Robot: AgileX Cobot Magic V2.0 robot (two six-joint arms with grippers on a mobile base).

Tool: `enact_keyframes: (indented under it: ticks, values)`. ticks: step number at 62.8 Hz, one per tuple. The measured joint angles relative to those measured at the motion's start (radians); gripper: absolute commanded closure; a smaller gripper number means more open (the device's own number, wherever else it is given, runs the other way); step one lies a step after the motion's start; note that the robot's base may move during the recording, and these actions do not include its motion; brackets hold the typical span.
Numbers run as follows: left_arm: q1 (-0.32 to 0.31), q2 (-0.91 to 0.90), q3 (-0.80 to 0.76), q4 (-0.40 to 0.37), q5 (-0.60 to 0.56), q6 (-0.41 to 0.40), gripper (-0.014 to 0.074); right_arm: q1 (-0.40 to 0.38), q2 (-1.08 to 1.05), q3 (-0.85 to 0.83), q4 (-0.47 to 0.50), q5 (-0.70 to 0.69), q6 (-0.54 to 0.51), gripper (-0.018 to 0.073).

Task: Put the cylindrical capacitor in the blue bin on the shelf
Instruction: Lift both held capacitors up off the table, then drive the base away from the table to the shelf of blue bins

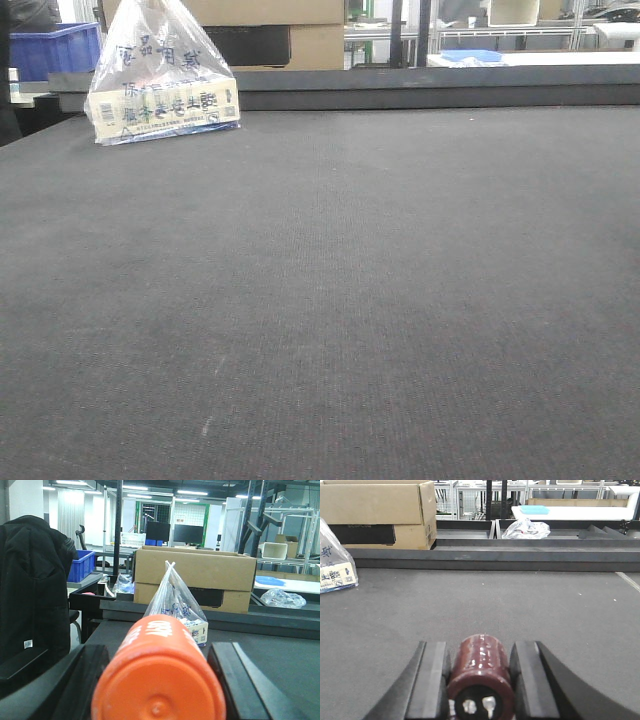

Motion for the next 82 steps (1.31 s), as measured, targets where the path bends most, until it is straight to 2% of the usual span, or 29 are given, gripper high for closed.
enact_keyframes:
  ticks: [82]
  values:
    - [0.0,-0.002,0.0,0.0,0.0,0.0,0.0708,0.0,0.0,0.002,0.0,0.0,-0.002,0.0727]
